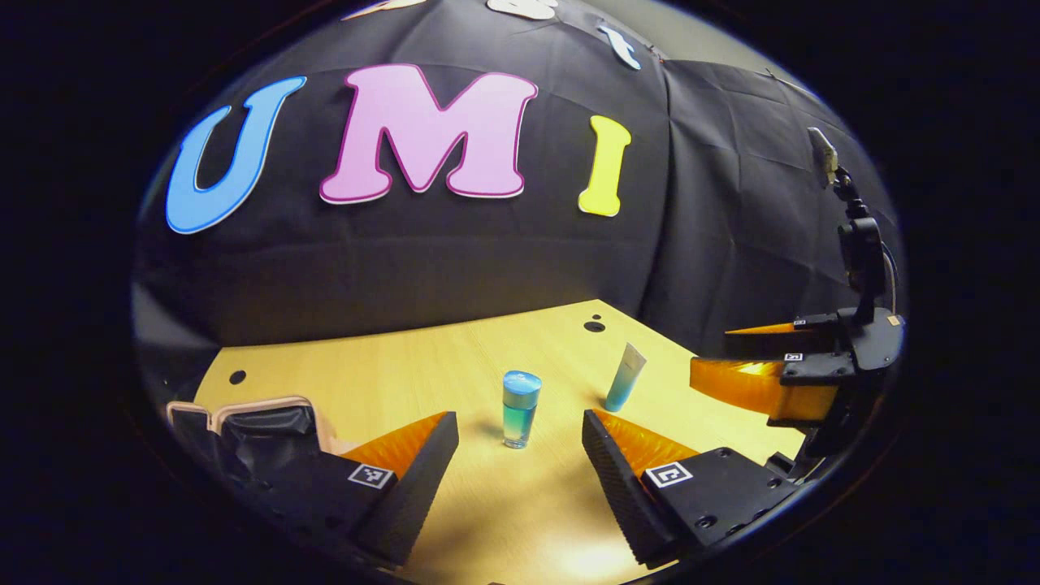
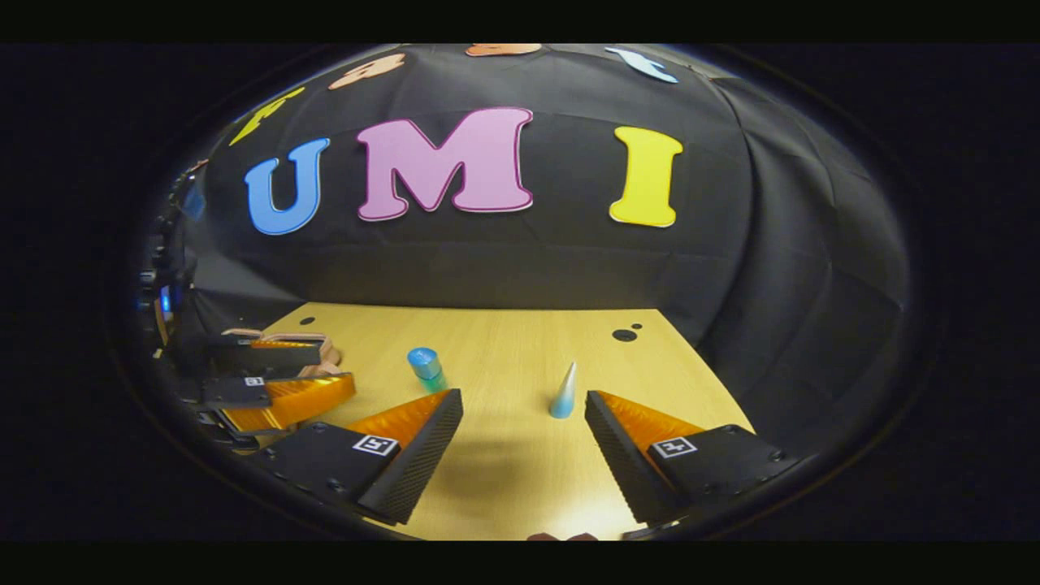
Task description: First open the suitcase, pack the skin care products into it, and then close the suitcase.
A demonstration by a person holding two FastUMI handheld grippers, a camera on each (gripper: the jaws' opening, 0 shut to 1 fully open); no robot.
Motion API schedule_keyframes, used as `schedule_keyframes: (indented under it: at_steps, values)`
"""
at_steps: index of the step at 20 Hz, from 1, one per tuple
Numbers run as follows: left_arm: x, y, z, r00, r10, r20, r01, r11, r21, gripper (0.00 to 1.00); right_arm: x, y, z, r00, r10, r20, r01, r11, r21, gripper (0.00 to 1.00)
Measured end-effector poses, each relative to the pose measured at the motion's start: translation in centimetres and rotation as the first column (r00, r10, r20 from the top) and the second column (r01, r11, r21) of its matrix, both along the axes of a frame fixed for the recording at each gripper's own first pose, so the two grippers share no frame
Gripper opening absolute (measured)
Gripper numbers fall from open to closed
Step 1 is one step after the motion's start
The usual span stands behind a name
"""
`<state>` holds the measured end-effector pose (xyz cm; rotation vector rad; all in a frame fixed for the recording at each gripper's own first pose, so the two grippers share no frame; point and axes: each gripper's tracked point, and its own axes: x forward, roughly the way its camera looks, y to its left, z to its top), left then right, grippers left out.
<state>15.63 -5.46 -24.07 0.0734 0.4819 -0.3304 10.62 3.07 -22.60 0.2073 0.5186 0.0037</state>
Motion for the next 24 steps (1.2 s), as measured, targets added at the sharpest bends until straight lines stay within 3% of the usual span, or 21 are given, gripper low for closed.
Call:
schedule_keyframes:
  at_steps: [8,13,15,16,18,20,24]
  values:
    - [7.3,-1.6,-7.7,0.991,0.11,-0.071,-0.105,0.992,0.066,0.98,3.3,-1.6,-3.7,0.996,0.078,-0.036,-0.078,0.997,0.01,0.96]
    - [9.6,-2.5,-11.5,0.987,0.117,-0.113,-0.105,0.989,0.108,0.98,4.5,-2.1,-6.3,0.992,0.116,-0.056,-0.116,0.993,0.011,0.96]
    - [10.2,-3.5,-12.3,0.988,0.085,-0.13,-0.074,0.993,0.088,0.98,5.0,-2.3,-7.4,0.99,0.125,-0.067,-0.124,0.992,0.019,0.96]
    - [9.8,-2.7,-11.3,0.986,0.12,-0.118,-0.106,0.987,0.121,0.98,5.2,-2.3,-7.9,0.989,0.129,-0.076,-0.128,0.991,0.024,0.97]
    - [10.0,-3.2,-11.4,0.986,0.107,-0.13,-0.093,0.99,0.107,0.46,5.8,-2.5,-9.1,0.987,0.135,-0.091,-0.133,0.991,0.028,0.96]
    - [11.2,-3.5,-12.7,0.986,0.092,-0.137,-0.076,0.99,0.117,0.49,6.3,-2.4,-10.2,0.986,0.131,-0.105,-0.129,0.991,0.031,0.96]
    - [11.1,-3.6,-12.8,0.986,0.077,-0.147,-0.059,0.991,0.118,0.44,8.1,-2.4,-13.2,0.982,0.096,-0.161,-0.092,0.995,0.032,0.96]
